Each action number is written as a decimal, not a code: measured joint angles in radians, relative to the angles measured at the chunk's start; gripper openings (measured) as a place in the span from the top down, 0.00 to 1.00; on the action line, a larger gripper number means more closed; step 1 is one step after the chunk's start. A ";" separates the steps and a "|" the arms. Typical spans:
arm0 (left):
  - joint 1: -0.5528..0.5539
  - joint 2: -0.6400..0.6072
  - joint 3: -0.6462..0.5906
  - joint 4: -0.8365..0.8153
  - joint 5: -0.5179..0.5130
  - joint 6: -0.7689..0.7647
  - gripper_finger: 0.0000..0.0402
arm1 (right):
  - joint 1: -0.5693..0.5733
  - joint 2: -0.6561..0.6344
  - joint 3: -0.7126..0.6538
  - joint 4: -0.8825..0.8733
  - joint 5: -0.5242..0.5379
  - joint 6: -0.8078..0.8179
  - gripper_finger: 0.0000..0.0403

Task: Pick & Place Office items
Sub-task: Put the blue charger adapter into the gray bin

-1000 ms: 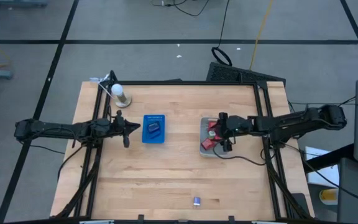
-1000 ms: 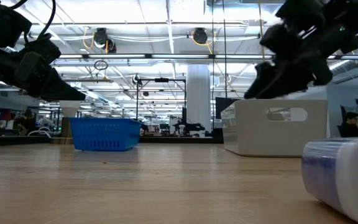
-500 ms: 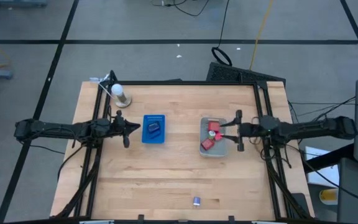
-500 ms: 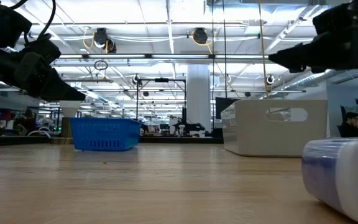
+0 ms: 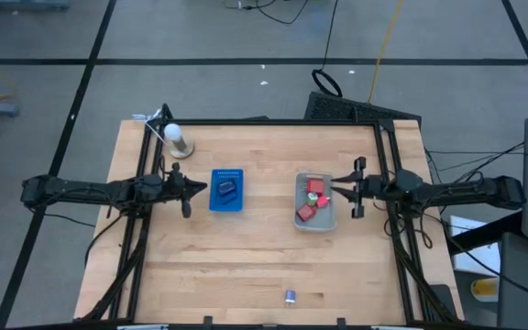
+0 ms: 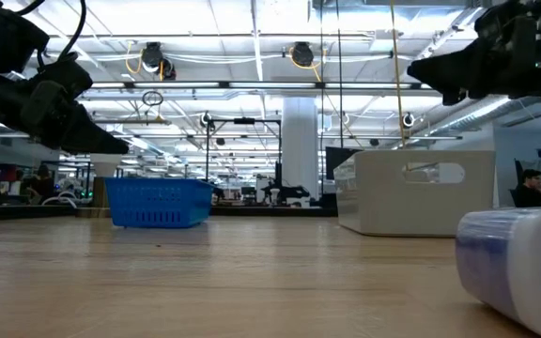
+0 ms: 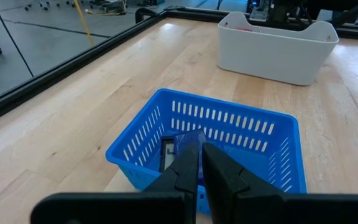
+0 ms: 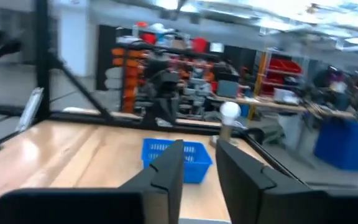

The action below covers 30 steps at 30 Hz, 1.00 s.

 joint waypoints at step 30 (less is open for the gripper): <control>0.000 0.001 -0.001 0.002 0.003 -0.004 0.95 | 0.049 0.131 0.305 -0.383 0.023 0.038 1.00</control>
